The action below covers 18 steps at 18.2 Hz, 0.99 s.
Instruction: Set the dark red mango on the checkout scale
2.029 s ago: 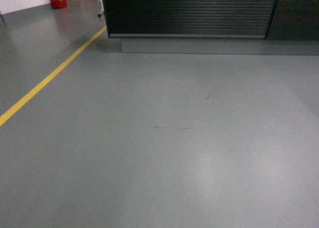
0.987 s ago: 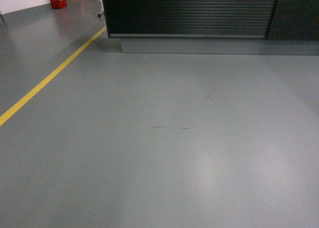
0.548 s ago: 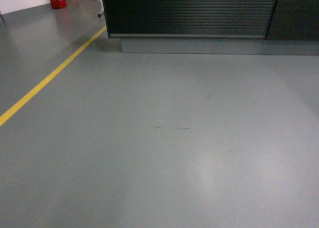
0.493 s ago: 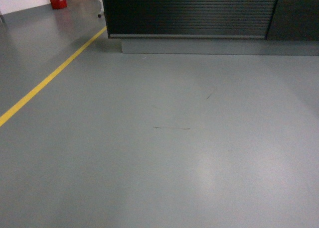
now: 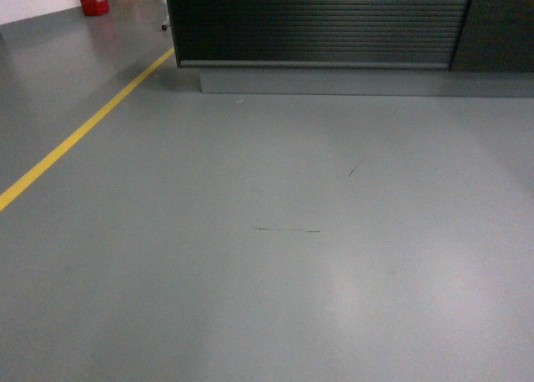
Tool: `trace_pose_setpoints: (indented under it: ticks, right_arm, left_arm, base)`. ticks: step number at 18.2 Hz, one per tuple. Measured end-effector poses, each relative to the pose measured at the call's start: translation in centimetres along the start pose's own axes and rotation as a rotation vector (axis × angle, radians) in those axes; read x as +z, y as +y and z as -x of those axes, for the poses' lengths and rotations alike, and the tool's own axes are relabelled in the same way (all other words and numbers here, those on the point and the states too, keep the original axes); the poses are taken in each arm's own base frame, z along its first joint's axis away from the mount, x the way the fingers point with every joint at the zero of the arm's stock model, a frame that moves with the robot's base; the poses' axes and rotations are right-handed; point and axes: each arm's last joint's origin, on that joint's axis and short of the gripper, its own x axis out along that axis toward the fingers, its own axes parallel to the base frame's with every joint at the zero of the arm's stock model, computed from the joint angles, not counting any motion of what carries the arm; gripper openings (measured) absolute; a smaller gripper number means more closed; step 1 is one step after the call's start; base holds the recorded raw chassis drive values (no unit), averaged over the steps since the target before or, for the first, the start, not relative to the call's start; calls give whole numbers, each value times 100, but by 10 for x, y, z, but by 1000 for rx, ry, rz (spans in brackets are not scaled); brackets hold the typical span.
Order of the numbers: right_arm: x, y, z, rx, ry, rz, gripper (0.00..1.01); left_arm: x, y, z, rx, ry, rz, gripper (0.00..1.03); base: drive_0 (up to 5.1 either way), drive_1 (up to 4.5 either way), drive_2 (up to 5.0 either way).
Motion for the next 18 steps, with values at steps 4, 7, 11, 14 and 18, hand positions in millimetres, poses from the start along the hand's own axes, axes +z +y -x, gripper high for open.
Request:
trace_pose_setpoints:
  ticks: [4, 7, 11, 14, 18]
  right_arm:
    - [0, 0, 0, 0, 0, 0, 98]
    - [0, 0, 0, 0, -1, 0, 98]
    - [0, 0, 0, 0, 1, 0, 98]
    - [0, 0, 0, 0, -2, 0, 98]
    - [0, 0, 0, 0, 0, 0, 98]
  left_arm:
    - [0, 0, 0, 0, 0, 0, 98]
    - [0, 0, 0, 1, -2, 0, 98]
    - [0, 0, 0, 0, 3, 0, 98]
    - [0, 0, 0, 0, 1, 0, 98]
    - [0, 0, 0, 1, -1, 0, 98]
  base:
    - [-4, 311, -319]
    - [-1, 313, -315]
    - [-2, 312, -315]
    - [-2, 312, -315]
    - [-2, 312, -315]
